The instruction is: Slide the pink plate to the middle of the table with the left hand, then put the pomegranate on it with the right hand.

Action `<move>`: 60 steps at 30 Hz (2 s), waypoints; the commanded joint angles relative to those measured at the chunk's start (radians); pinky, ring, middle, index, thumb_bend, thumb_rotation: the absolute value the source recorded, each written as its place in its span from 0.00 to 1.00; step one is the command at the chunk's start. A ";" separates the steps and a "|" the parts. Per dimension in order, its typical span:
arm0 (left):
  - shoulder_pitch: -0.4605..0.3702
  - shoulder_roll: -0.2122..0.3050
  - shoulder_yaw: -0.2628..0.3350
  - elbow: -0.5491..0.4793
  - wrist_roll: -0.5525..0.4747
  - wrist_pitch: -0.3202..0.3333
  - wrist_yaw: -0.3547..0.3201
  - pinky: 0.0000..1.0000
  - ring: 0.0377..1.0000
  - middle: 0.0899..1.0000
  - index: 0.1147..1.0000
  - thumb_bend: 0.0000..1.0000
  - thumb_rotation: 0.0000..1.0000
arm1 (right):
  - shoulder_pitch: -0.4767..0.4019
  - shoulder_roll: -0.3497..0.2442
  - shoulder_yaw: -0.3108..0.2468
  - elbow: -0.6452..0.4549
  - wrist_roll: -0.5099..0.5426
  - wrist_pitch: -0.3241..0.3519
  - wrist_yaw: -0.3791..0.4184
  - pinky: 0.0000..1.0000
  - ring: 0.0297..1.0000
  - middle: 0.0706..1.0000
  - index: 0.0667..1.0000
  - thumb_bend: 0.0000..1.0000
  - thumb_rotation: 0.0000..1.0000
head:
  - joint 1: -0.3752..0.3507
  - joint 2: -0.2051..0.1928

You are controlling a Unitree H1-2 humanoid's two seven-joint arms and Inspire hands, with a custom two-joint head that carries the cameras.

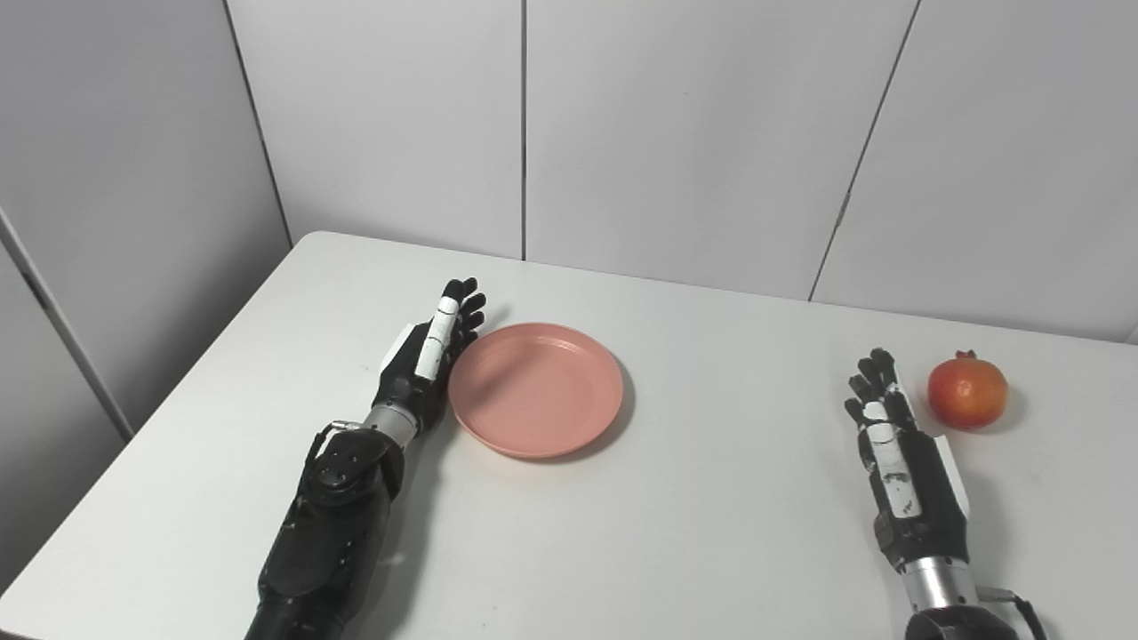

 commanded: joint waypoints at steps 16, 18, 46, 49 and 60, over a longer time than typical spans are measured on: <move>-0.002 -0.045 -0.035 -0.114 0.059 0.063 0.013 1.00 1.00 1.00 0.99 0.77 1.00 | -0.031 0.036 0.009 -0.016 -0.039 0.005 -0.034 1.00 1.00 1.00 1.00 0.73 0.83 | -0.106 0.016; 0.002 -0.054 -0.044 -0.131 0.061 0.087 0.008 1.00 1.00 1.00 1.00 0.77 1.00 | -0.031 0.041 0.011 -0.018 -0.046 0.004 -0.041 1.00 1.00 1.00 1.00 0.71 0.84 | -0.118 0.017; 0.079 -0.224 -0.096 -0.237 0.156 0.064 0.123 1.00 1.00 1.00 1.00 0.69 1.00 | -0.021 0.053 0.017 -0.061 -0.066 0.034 -0.070 0.98 0.99 1.00 1.00 0.73 0.85 | -0.120 0.054; 0.084 -0.235 -0.105 -0.224 0.165 0.038 0.126 1.00 1.00 1.00 1.00 0.68 1.00 | -0.019 0.055 0.015 -0.069 -0.062 0.044 -0.073 0.98 0.99 1.00 1.00 0.72 0.84 | -0.118 0.057; 0.105 -0.267 -0.170 -0.174 0.337 -0.061 0.237 0.98 1.00 1.00 1.00 0.72 1.00 | -0.014 0.046 0.015 -0.072 -0.054 0.046 -0.064 0.99 1.00 1.00 1.00 0.72 0.84 | -0.112 0.060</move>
